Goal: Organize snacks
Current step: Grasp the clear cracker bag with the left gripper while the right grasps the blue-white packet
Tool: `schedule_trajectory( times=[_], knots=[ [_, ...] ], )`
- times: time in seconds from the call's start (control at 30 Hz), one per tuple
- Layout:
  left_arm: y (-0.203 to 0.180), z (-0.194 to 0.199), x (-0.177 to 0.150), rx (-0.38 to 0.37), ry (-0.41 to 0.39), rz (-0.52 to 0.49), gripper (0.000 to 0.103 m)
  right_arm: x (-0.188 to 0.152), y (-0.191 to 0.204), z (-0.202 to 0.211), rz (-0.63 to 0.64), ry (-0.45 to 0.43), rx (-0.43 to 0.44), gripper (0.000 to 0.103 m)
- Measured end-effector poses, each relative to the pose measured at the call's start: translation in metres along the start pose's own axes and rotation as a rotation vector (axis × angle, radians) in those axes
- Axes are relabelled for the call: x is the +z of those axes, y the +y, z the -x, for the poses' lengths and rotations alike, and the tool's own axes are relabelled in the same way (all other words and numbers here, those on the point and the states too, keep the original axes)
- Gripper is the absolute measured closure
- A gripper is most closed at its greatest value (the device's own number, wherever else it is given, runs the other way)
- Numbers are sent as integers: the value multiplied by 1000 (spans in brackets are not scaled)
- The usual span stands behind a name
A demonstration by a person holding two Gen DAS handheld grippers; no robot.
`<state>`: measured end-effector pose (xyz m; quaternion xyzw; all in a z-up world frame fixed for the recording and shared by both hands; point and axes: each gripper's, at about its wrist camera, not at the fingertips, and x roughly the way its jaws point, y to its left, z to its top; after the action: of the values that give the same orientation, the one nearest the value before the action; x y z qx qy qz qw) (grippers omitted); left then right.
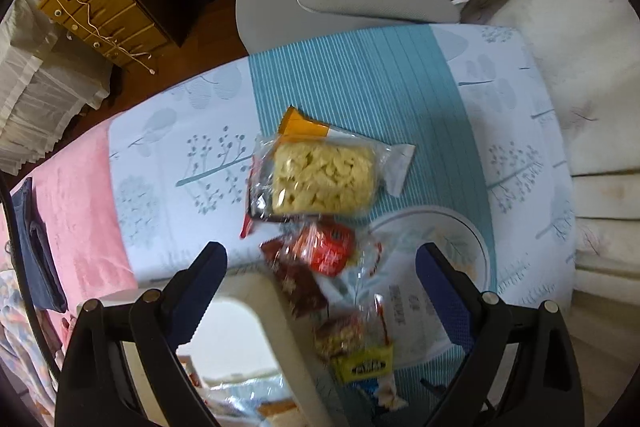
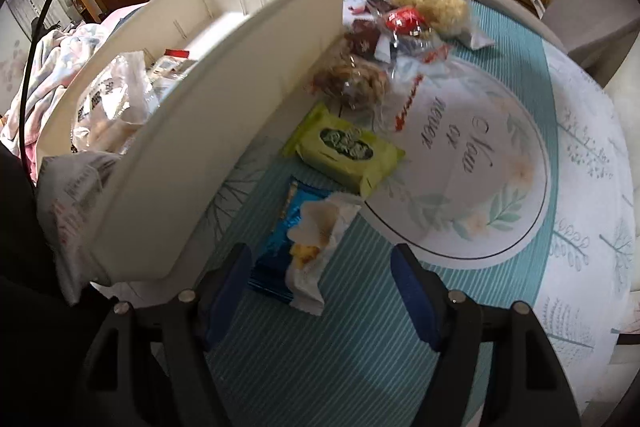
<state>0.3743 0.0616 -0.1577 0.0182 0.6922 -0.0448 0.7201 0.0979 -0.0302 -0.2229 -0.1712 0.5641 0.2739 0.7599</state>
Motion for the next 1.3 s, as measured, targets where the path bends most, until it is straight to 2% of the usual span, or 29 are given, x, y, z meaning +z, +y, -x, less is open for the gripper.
schedule_trajectory(
  times=[0.33,0.6,0.73,0.8,0.87,1.07,1.3],
  knots=[
    [-10,-60,26,76,82,-7,8,3,-5,-18,-22,38,25,31],
    [-16,-89,40,115,108,-19,8,12,4,-27,-11,70,22,40],
    [-17,-96,45,104,103,-12,8,20,9,-31,-3,100,12,50],
    [-18,-98,47,110,89,-18,8,22,11,-31,-3,105,24,63],
    [-19,-100,46,121,78,-26,8,26,13,-32,-4,114,46,72],
    [-20,-96,44,104,39,-17,18,37,18,-34,-10,129,54,75],
    [-9,-91,43,61,47,7,21,40,5,-32,-45,151,56,76]
  ],
)
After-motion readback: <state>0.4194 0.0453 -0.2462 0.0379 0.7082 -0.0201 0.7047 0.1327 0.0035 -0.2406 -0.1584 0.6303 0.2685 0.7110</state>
